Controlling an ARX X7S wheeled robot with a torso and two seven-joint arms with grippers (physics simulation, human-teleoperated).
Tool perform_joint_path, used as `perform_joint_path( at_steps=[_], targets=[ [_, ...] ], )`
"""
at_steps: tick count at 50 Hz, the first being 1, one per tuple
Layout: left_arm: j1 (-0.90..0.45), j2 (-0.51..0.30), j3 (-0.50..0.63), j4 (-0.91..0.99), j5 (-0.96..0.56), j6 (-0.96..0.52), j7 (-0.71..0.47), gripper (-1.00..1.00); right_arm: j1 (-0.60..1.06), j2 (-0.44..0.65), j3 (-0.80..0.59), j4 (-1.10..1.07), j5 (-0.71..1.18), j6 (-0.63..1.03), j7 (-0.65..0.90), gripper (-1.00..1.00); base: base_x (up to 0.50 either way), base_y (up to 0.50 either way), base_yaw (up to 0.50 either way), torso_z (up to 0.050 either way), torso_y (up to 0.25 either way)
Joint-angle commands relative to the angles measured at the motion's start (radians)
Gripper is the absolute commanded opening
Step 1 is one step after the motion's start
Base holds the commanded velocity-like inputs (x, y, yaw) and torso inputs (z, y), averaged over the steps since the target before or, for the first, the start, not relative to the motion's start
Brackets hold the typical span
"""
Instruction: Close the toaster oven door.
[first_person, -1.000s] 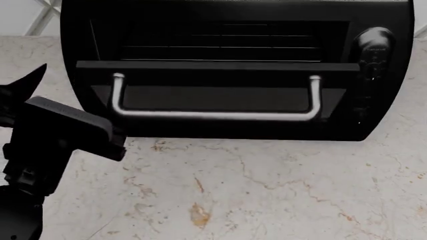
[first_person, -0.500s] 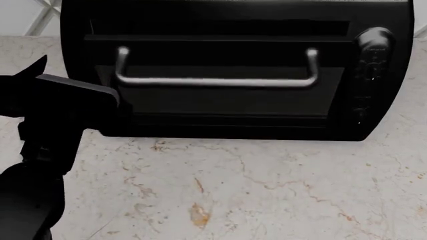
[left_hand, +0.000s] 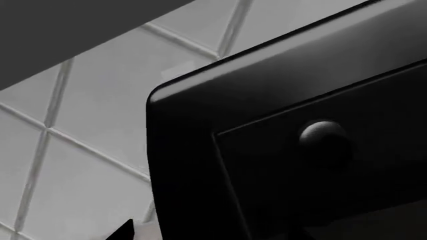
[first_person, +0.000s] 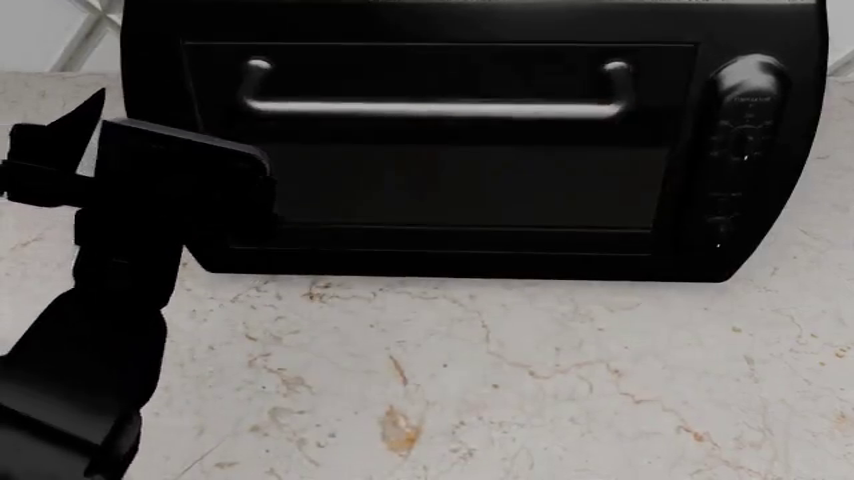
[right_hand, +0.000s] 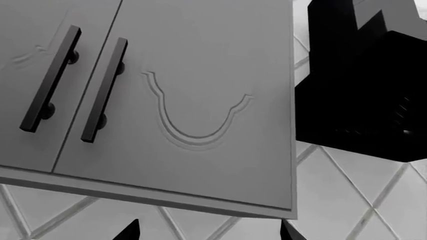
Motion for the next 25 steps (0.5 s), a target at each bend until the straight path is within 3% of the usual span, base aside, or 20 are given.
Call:
perform_joint_path(
  at_steps=[1, 14, 25],
  targets=[
    [-0.063, 0.006, 0.014, -0.144, 0.037, 0.028, -0.016, 1.0, -0.014, 0.001, 0.022, -0.003, 0.004, 0.001, -0.004, 1.0, 0.02, 0.0, 0.0, 0.0, 0.0],
    [-0.139, 0.032, 0.049, -0.323, 0.052, 0.103, -0.028, 1.0, -0.017, 0.004, 0.027, 0.0, 0.002, 0.001, -0.005, 1.0, 0.03, 0.0, -0.01, 0.002, 0.0],
    [-0.12, 0.015, 0.051, -0.285, 0.044, 0.09, -0.03, 1.0, -0.005, 0.013, 0.01, 0.003, 0.006, -0.007, 0.004, 1.0, 0.03, 0.0, -0.01, 0.003, 0.0]
  ],
)
